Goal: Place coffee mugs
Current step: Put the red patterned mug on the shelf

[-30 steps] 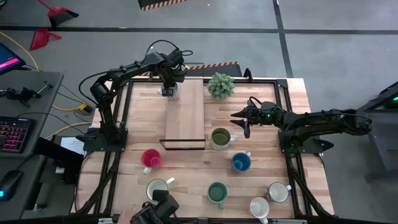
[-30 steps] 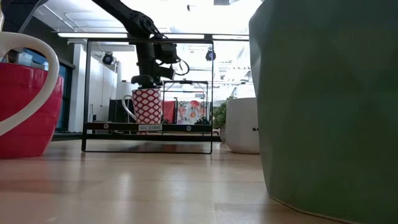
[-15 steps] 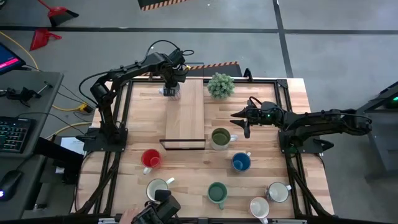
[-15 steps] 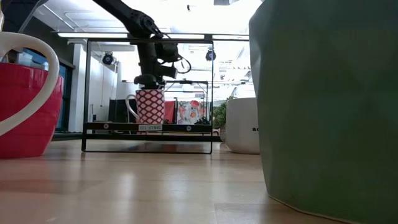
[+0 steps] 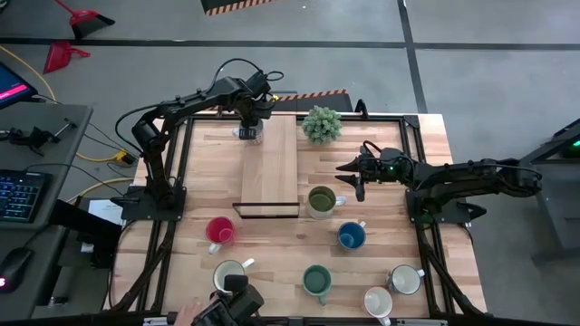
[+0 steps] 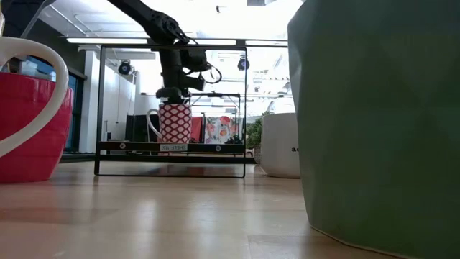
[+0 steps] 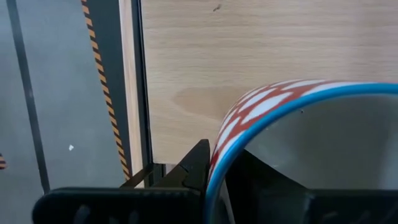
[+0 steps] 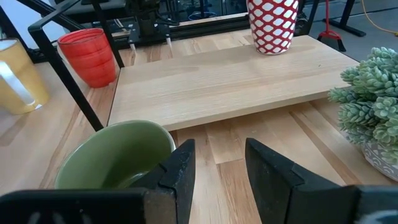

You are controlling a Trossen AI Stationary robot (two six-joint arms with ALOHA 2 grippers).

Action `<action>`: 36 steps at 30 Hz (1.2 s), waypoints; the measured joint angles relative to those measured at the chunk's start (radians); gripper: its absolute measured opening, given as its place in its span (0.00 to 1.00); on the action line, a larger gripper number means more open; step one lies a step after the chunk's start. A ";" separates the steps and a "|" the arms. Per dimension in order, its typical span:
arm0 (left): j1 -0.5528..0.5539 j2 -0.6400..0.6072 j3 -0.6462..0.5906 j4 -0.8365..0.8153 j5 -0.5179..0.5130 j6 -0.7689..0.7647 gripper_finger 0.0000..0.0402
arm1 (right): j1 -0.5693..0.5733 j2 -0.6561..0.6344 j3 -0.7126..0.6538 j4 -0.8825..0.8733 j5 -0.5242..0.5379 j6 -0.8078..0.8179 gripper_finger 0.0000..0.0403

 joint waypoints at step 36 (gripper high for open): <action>-0.016 -0.001 0.000 -0.012 -0.048 -0.077 0.09 | 0.000 0.000 0.000 0.000 -0.010 -0.011 0.30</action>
